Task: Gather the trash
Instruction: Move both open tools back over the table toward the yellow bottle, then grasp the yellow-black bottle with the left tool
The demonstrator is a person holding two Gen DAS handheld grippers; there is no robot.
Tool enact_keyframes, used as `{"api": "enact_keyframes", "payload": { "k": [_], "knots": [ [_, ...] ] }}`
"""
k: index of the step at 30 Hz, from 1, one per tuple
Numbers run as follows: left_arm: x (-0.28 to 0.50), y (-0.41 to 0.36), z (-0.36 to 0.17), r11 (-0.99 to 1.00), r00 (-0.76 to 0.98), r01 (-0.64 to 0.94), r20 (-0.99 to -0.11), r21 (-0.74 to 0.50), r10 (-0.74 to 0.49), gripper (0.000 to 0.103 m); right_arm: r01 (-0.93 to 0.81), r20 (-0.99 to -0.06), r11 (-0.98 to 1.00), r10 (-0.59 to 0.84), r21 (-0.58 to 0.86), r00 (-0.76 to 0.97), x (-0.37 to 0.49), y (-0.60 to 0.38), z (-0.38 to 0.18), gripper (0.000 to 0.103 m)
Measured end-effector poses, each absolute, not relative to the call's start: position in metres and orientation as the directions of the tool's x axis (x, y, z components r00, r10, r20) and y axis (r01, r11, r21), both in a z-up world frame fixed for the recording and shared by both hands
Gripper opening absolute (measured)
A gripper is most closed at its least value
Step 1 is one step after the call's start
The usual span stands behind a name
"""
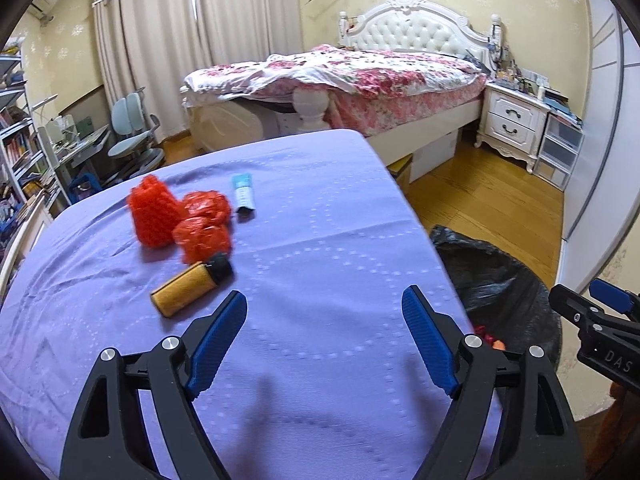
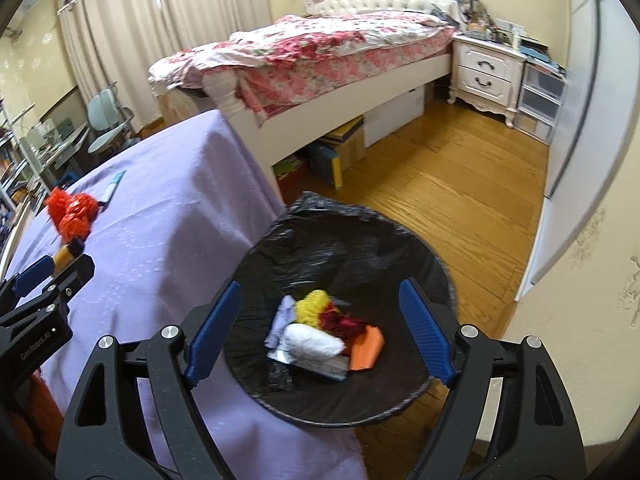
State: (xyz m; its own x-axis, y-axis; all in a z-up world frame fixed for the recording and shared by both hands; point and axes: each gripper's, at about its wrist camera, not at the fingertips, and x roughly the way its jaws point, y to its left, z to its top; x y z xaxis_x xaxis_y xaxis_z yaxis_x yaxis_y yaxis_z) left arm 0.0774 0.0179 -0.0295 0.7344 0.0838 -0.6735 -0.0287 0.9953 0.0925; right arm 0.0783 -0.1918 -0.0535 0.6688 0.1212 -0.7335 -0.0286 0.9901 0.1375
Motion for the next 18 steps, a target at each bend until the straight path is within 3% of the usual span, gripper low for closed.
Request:
{"api": "enact_keyframes", "payload": {
  "k": [18],
  "knots": [
    [0.097,0.1,-0.037,0.976,0.691,-0.168,-0.69,0.136,0.215,0.08,-0.239,-0.743,0.962,0.255,0.131,0.618,0.09,-0.076,-0.046,0.079]
  ]
}}
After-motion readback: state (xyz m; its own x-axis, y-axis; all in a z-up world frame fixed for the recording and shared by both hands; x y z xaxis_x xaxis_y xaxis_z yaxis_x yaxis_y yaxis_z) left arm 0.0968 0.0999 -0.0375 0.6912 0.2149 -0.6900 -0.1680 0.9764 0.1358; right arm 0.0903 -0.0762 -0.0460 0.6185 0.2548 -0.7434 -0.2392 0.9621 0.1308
